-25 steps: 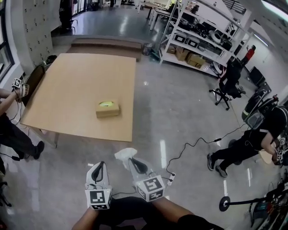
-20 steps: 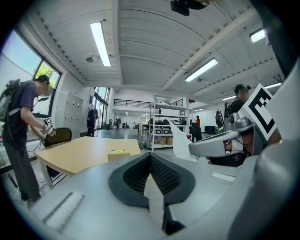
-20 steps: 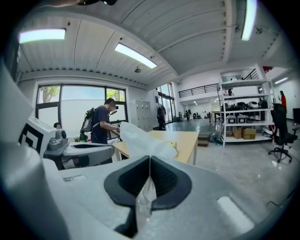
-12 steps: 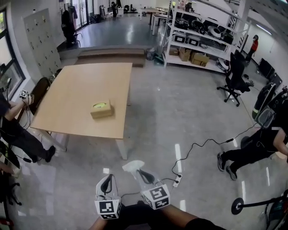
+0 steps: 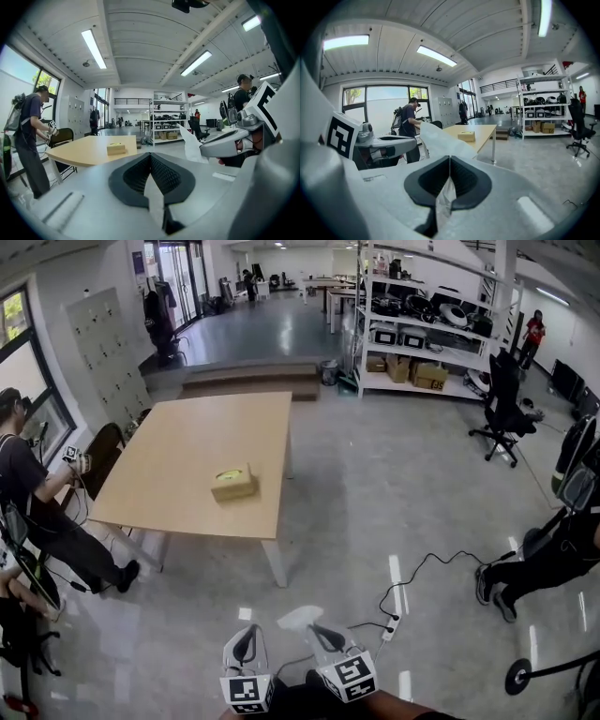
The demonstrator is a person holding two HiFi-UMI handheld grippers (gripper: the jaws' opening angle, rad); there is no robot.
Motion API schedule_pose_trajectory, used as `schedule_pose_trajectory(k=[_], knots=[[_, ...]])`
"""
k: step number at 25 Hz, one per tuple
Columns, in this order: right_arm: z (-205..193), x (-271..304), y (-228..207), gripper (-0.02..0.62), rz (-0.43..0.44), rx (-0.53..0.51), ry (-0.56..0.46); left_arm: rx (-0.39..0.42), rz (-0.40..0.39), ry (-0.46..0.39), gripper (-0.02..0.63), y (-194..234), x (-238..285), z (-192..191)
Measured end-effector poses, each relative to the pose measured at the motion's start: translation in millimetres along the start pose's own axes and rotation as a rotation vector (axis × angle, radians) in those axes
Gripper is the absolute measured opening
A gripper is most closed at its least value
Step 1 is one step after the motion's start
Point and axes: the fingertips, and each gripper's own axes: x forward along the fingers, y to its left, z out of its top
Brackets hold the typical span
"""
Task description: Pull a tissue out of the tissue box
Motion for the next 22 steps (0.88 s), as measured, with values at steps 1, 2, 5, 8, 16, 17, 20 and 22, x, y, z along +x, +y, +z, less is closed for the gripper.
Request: schedule_pose_trajectory(k=[1,2,5,8,16,17,20,22], knots=[[-1.3,-2.4,2.4,-0.003,0.002,-0.005,0.0,-0.004,0.003,-0.003,0.018,-0.5,-3.2,0.0],[-2.0,-4.4,5.6,-0.003,0.006,-0.011,-0.001,-0.006,0.009,-0.007,0.018,0.5,-6.5,1.3],[-2.2,-12.2,15.0,-0.005,0.022,-0.027,-0.007,-0.011,0.034,-0.018,0.018,3.1,-18.0,3.7],[-5.6,-18.4,17.0,-0.005,0.024,-0.027,-0.01,-0.016,0.044,-0.019,0.018,0.3,-28.0,-2.3],[-15.6,-31.3,7.4,-0.005,-0.009,-0.012,-0.02,0.003,0.017,-0.018,0.018,-13.5,-29.8,-14.6],[-15.2,-33.4,6.2,-0.005,-0.014,-0.013,-0.023,0.005,0.014,-0.019,0.018,-14.4,-29.6,-13.9],[-9.0,-38.7,4.2,-0.005,-0.022,-0.014,-0.037,0.008,0.01,-0.027,0.018,-16.3,-29.2,-5.2],[-4.6,-42.0,4.7,-0.005,-0.025,-0.017,-0.047,0.014,0.007,-0.032,0.018,-17.6,-29.6,-2.3]])
